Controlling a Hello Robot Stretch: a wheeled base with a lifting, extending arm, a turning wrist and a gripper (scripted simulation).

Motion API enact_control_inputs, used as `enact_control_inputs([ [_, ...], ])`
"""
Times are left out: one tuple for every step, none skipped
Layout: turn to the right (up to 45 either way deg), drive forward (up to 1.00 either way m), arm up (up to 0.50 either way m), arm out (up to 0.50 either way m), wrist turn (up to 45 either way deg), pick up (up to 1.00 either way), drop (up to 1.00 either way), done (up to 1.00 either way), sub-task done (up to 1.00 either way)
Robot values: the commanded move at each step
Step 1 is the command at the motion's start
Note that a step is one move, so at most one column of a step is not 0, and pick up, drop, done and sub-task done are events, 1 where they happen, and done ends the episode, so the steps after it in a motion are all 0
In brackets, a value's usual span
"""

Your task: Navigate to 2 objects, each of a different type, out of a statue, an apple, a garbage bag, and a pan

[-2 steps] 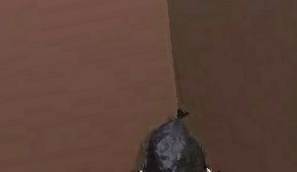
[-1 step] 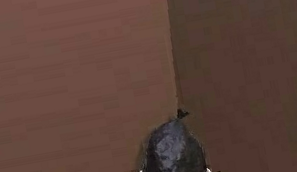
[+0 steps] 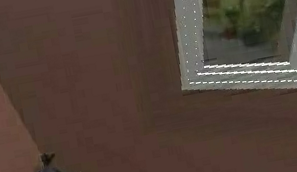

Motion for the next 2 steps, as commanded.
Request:
enact_control_inputs([
  [45.0,0.0,0.0,0.0,0.0,0.0,0.0,0.0,0.0],
  [33.0,0.0,0.0,0.0,0.0,0.0,0.0,0.0,0.0],
])
